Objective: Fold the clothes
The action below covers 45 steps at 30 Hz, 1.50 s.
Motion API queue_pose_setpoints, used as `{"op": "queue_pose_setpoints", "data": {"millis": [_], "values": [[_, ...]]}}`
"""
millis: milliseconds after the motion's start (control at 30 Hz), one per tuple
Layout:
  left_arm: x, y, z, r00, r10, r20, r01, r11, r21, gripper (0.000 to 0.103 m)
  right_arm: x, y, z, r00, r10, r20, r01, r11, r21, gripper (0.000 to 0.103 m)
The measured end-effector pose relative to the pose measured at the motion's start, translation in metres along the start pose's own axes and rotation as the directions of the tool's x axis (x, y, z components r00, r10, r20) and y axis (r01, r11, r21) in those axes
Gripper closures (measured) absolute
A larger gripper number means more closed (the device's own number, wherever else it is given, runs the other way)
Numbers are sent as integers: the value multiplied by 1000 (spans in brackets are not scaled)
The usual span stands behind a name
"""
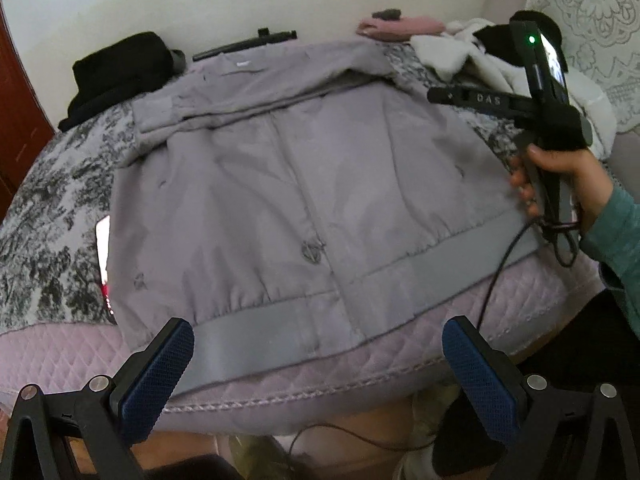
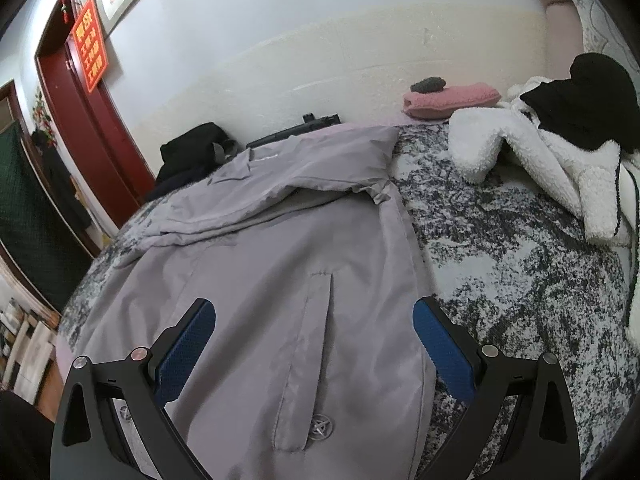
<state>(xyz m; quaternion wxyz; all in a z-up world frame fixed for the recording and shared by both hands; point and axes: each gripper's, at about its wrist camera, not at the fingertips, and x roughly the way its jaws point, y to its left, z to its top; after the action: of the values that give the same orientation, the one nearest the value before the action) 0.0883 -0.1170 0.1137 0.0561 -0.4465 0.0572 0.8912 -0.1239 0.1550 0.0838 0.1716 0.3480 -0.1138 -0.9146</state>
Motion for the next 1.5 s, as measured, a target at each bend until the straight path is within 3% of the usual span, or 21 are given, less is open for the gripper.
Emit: {"op": "queue_pose_setpoints", "data": {"millis": [367, 400, 467, 500, 567, 633, 667, 767, 800, 867, 967, 1033, 1100, 1133, 1200, 1267, 1333, 1367, 1400, 1433, 1500], "values": [[13, -12, -10, 997, -15, -70, 16, 1000, 15, 0, 5, 2, -1, 1000, 7, -23, -8, 1000, -11, 2], [14, -10, -11, 997, -31, -75, 32, 999, 12, 0, 5, 2, -2, 1000, 8, -25, -8, 1000, -10, 2], [13, 2, -13, 986, -155, -61, 154, 988, -24, 0, 5, 2, -1, 999, 13, -32, -13, 1000, -8, 2], [12, 14, -15, 965, -258, -48, 256, 966, -47, 0, 4, 1, -1, 999, 17, -33, -17, 1000, -6, 2], [14, 49, -21, 893, -449, -22, 443, 888, -122, 0, 0, -2, 0, 999, 24, -33, -24, 1000, 0, 2], [21, 93, -30, 843, -538, 3, 523, 818, -238, 0, -6, -8, 2, 999, 34, -31, -34, 999, 16, 2], [30, 130, -38, 826, -564, 8, 531, 773, -348, 1, -9, -13, 2, 999, 39, -34, -38, 999, 32, 2], [53, 208, -62, 801, -595, 70, 521, 633, -573, 1, -16, -24, -2, 998, 30, -52, -27, 998, 56, 2], [60, 226, -69, 800, -593, 87, 506, 591, -628, 1, -18, -28, -4, 998, 24, -56, -21, 998, 61, 2], [81, 257, -78, 781, -613, 117, 488, 483, -727, 1, -21, -36, -7, 998, 15, -63, -10, 996, 83, 2], [111, 263, -78, 713, -691, 119, 503, 387, -773, 1, -26, -50, -9, 998, 20, -62, -11, 989, 146, 2], [123, 255, -74, 696, -711, 98, 496, 378, -782, 1, -26, -59, -10, 998, 36, -60, -25, 983, 183, 2], [131, 245, -65, 704, -708, 54, 478, 416, -774, 1, -25, -66, -12, 997, 34, -74, -19, 981, 192, 2], [130, 244, -62, 741, -672, 25, 439, 456, -774, 1, -24, -69, -13, 996, 30, -82, -14, 981, 196, 2], [125, 246, -60, 766, -643, 11, 418, 484, -769, 1, -24, -74, -14, 996, 29, -86, -11, 978, 206, 2], [120, 255, -62, 780, -625, 5, 407, 502, -763, 1, -25, -80, -15, 996, 30, -85, -11, 976, 219, 2], [118, 271, -66, 816, -578, -20, 355, 527, -772, 1, -25, -85, -15, 996, 34, -85, -14, 974, 228, 2], [122, 282, -70, 825, -564, -28, 328, 520, -789, 1, -25, -87, -16, 995, 39, -88, -18, 973, 231, 2], [126, 286, -74, 821, -571, -22, 327, 501, -802, 1, -24, -89, -17, 995, 45, -93, -22, 972, 233, 2], [132, 288, -77, 804, -595, -5, 344, 470, -813, 1, -23, -91, -18, 994, 53, -100, -28, 971, 236, 2], [150, 279, -77, 758, -652, -8, 372, 443, -816, 1, -21, -95, -20, 989, 96, -113, -63, 963, 263, 2]]}}
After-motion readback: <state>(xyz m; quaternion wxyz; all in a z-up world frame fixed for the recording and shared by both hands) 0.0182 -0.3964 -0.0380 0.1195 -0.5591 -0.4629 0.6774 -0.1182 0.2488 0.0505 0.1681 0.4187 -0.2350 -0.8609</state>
